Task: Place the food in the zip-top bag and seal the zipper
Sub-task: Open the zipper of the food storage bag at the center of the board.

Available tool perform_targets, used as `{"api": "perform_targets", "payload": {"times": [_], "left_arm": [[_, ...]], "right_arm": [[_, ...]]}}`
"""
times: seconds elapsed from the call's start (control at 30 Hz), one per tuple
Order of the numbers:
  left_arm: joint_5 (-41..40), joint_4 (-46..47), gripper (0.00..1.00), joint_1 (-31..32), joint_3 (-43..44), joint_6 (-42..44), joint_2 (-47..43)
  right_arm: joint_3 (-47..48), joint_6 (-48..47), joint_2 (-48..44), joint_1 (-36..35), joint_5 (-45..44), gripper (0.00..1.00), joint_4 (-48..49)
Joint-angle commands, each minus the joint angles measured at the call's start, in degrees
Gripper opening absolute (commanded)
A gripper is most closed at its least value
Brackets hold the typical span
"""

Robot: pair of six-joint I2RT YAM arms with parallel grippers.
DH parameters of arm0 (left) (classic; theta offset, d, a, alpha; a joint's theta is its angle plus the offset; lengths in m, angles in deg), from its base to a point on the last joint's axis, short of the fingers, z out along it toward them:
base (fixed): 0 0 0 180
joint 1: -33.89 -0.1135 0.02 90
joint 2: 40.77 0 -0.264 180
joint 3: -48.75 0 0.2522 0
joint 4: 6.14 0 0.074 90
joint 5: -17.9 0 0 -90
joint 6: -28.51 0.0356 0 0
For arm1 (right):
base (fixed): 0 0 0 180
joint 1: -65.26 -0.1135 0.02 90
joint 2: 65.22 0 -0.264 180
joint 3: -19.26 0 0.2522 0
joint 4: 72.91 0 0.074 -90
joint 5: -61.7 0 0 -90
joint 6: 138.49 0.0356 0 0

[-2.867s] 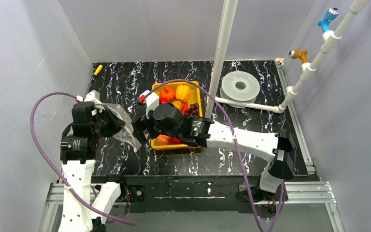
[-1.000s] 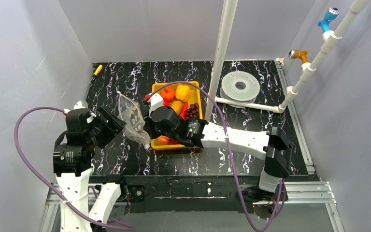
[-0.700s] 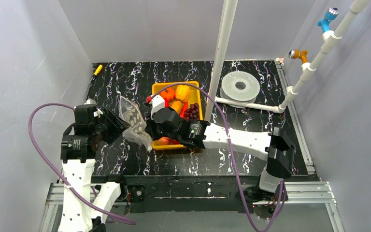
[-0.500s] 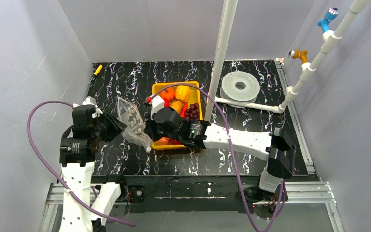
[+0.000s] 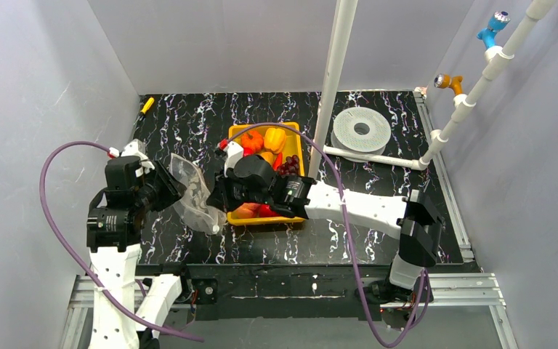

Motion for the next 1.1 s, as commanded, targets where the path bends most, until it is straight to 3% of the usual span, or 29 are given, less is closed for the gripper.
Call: {"api": "perform_targets", "payload": {"times": [0.0, 0.2, 0.23, 0.33, 0.37, 0.7, 0.8, 0.97, 1.07], "left_arm": [[2.14, -0.62, 0.31, 0.07, -0.37, 1.06, -1.02], [1.64, -1.47, 0.13, 0.09, 1.26, 3.66, -0.04], [1.71, -1.65, 0.14, 0.14, 1.75, 4.11, 0.25], [1.08, -2.88, 0.45, 0.11, 2.62, 3.89, 0.97], [1.09, -3.41, 0.49, 0.10, 2.47, 3.69, 0.92], [-2.15, -3.91, 0.47, 0.07, -3.03, -1.01, -2.11], [-3.02, -3.22, 0.42, 0.08, -3.43, -0.55, -1.91], [-6.53, -2.99, 0.08, 0.08, -1.07, 4.00, -1.08], [-8.60, -2.97, 0.00, 0.07, 0.74, 7.56, -0.85]], "right_arm": [[4.13, 3.77, 1.24, 0.99, 4.96, 0.12, 5.15], [3.95, 8.88, 1.92, 1.84, 8.48, 0.11, 8.62], [4.01, 9.82, 2.22, 2.06, 9.25, 0.11, 9.40], [4.79, 11.25, 3.18, 2.16, 10.31, 0.10, 10.06], [5.08, 11.22, 3.44, 2.18, 10.29, 0.10, 9.86], [3.80, 8.87, 2.81, 2.13, 7.62, 0.09, 8.93], [3.21, 8.37, 2.39, 2.12, 7.27, 0.09, 8.84], [2.31, 8.70, 2.27, 2.13, 7.57, 0.09, 8.95], [2.45, 9.77, 2.93, 2.23, 7.95, 0.12, 7.07]]}}
